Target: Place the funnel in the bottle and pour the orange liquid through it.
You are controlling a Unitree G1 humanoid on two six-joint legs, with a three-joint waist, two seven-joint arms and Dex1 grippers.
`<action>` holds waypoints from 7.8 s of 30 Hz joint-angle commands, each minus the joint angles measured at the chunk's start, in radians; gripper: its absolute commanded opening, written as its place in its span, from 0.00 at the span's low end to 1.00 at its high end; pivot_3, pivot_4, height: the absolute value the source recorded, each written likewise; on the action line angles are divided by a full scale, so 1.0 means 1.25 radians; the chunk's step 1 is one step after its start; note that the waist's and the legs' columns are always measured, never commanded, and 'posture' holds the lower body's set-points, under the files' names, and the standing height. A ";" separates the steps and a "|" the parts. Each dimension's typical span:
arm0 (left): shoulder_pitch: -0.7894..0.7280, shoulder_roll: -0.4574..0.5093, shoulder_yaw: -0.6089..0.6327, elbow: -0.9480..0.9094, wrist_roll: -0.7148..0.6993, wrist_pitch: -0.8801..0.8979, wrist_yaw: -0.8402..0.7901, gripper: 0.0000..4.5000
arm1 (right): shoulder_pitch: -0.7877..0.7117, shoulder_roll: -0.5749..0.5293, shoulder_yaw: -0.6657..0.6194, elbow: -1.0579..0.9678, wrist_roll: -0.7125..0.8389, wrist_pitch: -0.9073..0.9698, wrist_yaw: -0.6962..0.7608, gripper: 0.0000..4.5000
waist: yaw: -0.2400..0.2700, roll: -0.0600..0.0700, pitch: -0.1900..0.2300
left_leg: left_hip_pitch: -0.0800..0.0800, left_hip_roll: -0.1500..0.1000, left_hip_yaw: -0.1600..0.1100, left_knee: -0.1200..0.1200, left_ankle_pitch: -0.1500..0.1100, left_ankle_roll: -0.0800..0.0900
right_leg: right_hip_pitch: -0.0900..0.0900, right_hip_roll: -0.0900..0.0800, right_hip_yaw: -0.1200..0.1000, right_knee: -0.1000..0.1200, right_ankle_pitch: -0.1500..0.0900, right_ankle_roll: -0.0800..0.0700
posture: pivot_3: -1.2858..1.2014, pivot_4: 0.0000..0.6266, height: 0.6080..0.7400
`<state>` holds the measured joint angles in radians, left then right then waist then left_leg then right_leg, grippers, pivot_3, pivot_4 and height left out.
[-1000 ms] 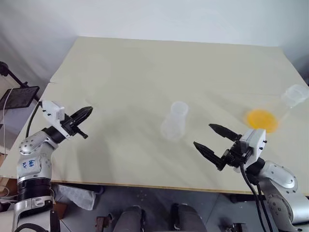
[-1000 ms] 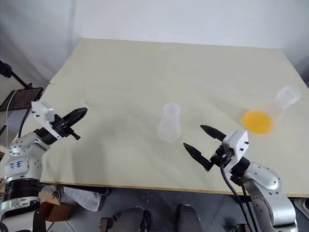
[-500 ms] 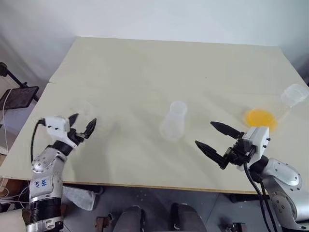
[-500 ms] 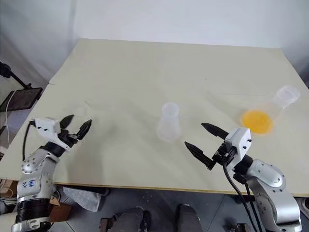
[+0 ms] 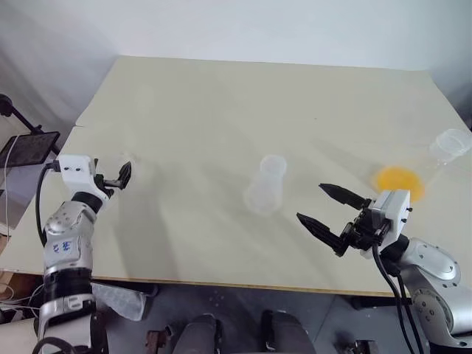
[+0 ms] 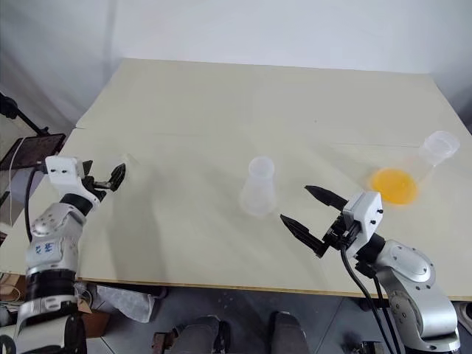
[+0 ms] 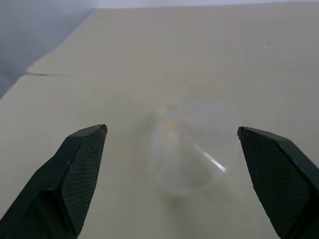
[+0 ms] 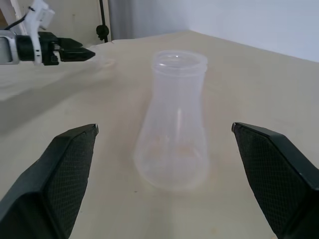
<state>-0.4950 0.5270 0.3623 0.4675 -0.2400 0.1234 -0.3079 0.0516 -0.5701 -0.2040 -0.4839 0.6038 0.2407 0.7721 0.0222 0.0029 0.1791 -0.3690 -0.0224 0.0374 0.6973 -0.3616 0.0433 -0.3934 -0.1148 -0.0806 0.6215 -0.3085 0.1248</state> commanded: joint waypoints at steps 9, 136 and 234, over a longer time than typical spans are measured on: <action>-0.120 0.025 -0.019 0.201 0.010 -0.051 -0.055 0.91 | 0.017 -0.001 -0.027 -0.045 0.009 -0.008 -0.028 1.00 | 0.002 0.000 0.000 | 0.000 0.000 0.000 0.001 0.000 0.000 | 0.000 0.000 -0.001 0.000 0.000 0.000 | 0.52 0.24 1.00; -0.901 -0.209 -0.432 0.533 0.098 0.191 -0.906 1.00 | 0.222 0.107 -0.047 -0.216 -0.056 -0.053 -0.168 1.00 | 0.002 -0.003 0.002 | -0.003 -0.002 0.001 0.002 0.001 0.003 | -0.001 0.003 0.001 0.001 0.000 0.001 | 0.52 0.24 1.00; -0.402 -0.119 -0.344 0.024 -0.142 -0.022 -0.976 0.05 | 0.275 0.094 -0.163 -0.239 -0.027 -0.058 -0.193 1.00 | 0.001 -0.002 0.001 | -0.001 -0.003 0.000 0.003 0.002 0.004 | 0.000 0.002 0.003 0.003 0.000 0.001 | 0.52 0.24 1.00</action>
<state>-0.9985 0.3286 -0.1188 0.5468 -0.3828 0.0497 -1.4999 0.3702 -0.4579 -0.3540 -0.7338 0.5585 0.1953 0.5449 0.0234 0.0001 0.1808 -0.3707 -0.0259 0.0373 0.7011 -0.3596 0.0478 -0.3933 -0.1124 -0.0770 0.6251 -0.3080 0.1258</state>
